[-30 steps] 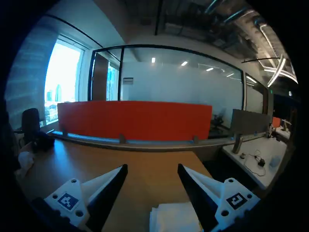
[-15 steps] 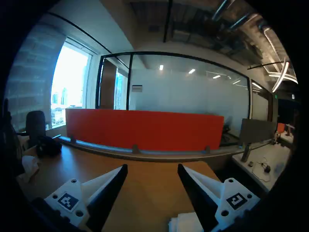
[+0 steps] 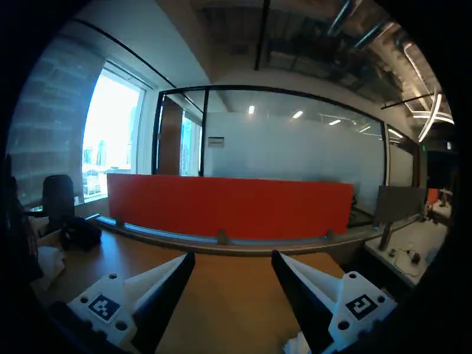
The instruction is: Fold towel
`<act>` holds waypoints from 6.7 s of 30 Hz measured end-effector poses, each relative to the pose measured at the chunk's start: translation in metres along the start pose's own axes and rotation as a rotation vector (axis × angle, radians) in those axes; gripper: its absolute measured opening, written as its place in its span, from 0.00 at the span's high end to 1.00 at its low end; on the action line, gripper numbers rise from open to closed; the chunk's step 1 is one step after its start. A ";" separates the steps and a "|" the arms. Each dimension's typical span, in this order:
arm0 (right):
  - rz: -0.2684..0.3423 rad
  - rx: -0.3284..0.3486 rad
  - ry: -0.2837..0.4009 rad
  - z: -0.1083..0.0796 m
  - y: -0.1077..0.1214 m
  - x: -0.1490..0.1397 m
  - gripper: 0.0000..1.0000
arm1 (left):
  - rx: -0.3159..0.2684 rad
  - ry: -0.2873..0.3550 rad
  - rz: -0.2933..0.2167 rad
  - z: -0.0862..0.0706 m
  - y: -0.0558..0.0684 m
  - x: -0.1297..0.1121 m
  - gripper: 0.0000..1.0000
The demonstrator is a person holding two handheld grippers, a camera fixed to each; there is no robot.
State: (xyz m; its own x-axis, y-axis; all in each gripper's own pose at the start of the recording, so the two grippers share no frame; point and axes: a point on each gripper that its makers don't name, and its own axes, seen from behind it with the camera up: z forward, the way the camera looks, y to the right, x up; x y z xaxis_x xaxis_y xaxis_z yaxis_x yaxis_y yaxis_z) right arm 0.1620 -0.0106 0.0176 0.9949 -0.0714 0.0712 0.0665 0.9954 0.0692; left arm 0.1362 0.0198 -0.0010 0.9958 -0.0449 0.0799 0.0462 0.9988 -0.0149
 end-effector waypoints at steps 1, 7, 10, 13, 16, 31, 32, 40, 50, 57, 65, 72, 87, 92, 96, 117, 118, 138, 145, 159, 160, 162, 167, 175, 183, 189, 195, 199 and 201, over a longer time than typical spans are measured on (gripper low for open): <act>0.000 0.000 -0.001 0.000 -0.002 0.000 0.00 | 0.001 -0.001 0.003 0.000 -0.001 0.000 0.16; 0.019 0.002 -0.006 0.003 -0.011 -0.001 0.00 | 0.012 -0.001 0.007 0.000 -0.004 -0.001 0.16; 0.034 0.003 -0.012 0.004 -0.014 -0.003 0.00 | 0.012 -0.003 0.006 0.002 -0.004 -0.003 0.16; 0.045 0.008 -0.022 0.004 -0.018 -0.006 0.00 | 0.014 -0.006 0.010 0.003 -0.005 -0.007 0.16; 0.051 0.016 -0.031 0.003 -0.022 -0.008 0.00 | 0.018 -0.002 0.013 0.005 -0.006 -0.010 0.16; 0.042 0.020 -0.037 -0.003 -0.037 -0.010 0.00 | 0.021 0.011 0.076 0.008 -0.003 -0.055 0.16; 0.041 0.020 -0.037 -0.003 -0.038 -0.011 0.00 | 0.020 0.012 0.077 0.008 -0.003 -0.059 0.16; 0.009 0.014 -0.036 -0.005 -0.049 -0.031 0.00 | 0.018 0.040 0.085 0.007 -0.007 -0.088 0.16; 0.004 -0.009 -0.035 0.001 -0.049 -0.057 0.00 | 0.024 0.062 0.062 0.011 -0.021 -0.122 0.16; 0.011 -0.028 -0.027 0.003 -0.044 -0.069 0.00 | 0.024 0.077 0.056 0.011 -0.024 -0.147 0.16; 0.013 -0.050 -0.024 0.001 -0.037 -0.077 0.00 | 0.022 0.094 0.050 0.010 -0.025 -0.160 0.16; 0.001 -0.055 -0.018 -0.002 -0.037 -0.079 0.00 | 0.021 0.098 0.034 0.012 -0.027 -0.167 0.16; -0.006 -0.048 0.003 -0.005 -0.037 -0.074 0.00 | 0.024 0.097 0.030 0.013 -0.029 -0.171 0.16; -0.011 -0.049 0.012 -0.004 -0.030 -0.076 0.00 | 0.024 0.097 0.030 0.014 -0.029 -0.172 0.16; -0.021 -0.050 0.022 -0.003 -0.021 -0.081 0.00 | 0.025 0.098 0.030 0.013 -0.029 -0.172 0.16; 0.056 -0.054 0.075 0.008 0.007 -0.129 0.00 | 0.025 0.097 0.032 0.014 -0.027 -0.174 0.16; 0.059 -0.052 0.077 0.008 0.006 -0.131 0.00 | 0.025 0.097 0.032 0.014 -0.027 -0.174 0.16; 0.113 -0.031 0.062 0.012 0.002 -0.187 0.00 | 0.025 0.098 0.032 0.014 -0.027 -0.175 0.16; 0.108 -0.051 0.056 0.012 0.009 -0.204 0.00 | 0.024 0.098 0.033 0.014 -0.027 -0.174 0.16; 0.127 -0.049 0.068 0.009 0.013 -0.214 0.01 | 0.024 0.098 0.033 0.014 -0.027 -0.174 0.16; 0.123 -0.048 0.068 0.009 0.014 -0.214 0.01 | 0.024 0.098 0.032 0.014 -0.027 -0.174 0.16; 0.116 -0.048 0.069 0.009 0.014 -0.215 0.01 | 0.024 0.098 0.032 0.013 -0.027 -0.174 0.16; 0.108 -0.047 0.072 0.010 0.012 -0.214 0.01 | 0.024 0.098 0.033 0.014 -0.027 -0.174 0.16; 0.098 -0.051 0.079 0.010 0.009 -0.213 0.01 | 0.024 0.098 0.033 0.014 -0.027 -0.174 0.16; 0.077 -0.051 0.081 0.011 0.007 -0.217 0.01 | 0.024 0.098 0.033 0.014 -0.027 -0.174 0.16; 0.049 -0.053 0.090 0.008 0.003 -0.215 0.01 | 0.024 0.098 0.033 0.014 -0.027 -0.174 0.16; 0.048 -0.052 0.094 0.007 0.001 -0.212 0.01 | 0.024 0.098 0.033 0.014 -0.027 -0.175 0.16; 0.048 -0.051 0.094 0.007 0.001 -0.212 0.01 | 0.024 0.098 0.033 0.014 -0.027 -0.174 0.16; 0.048 -0.050 0.094 0.007 0.001 -0.212 0.01 | 0.024 0.098 0.033 0.014 -0.027 -0.174 0.16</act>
State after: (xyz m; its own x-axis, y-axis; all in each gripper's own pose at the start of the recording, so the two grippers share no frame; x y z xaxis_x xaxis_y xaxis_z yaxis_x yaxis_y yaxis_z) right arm -0.0496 0.0048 0.0095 0.9996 -0.0192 -0.0202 0.0196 0.9997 0.0176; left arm -0.0399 0.0009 -0.0003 0.9998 -0.0128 -0.0183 0.0129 0.9999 0.0083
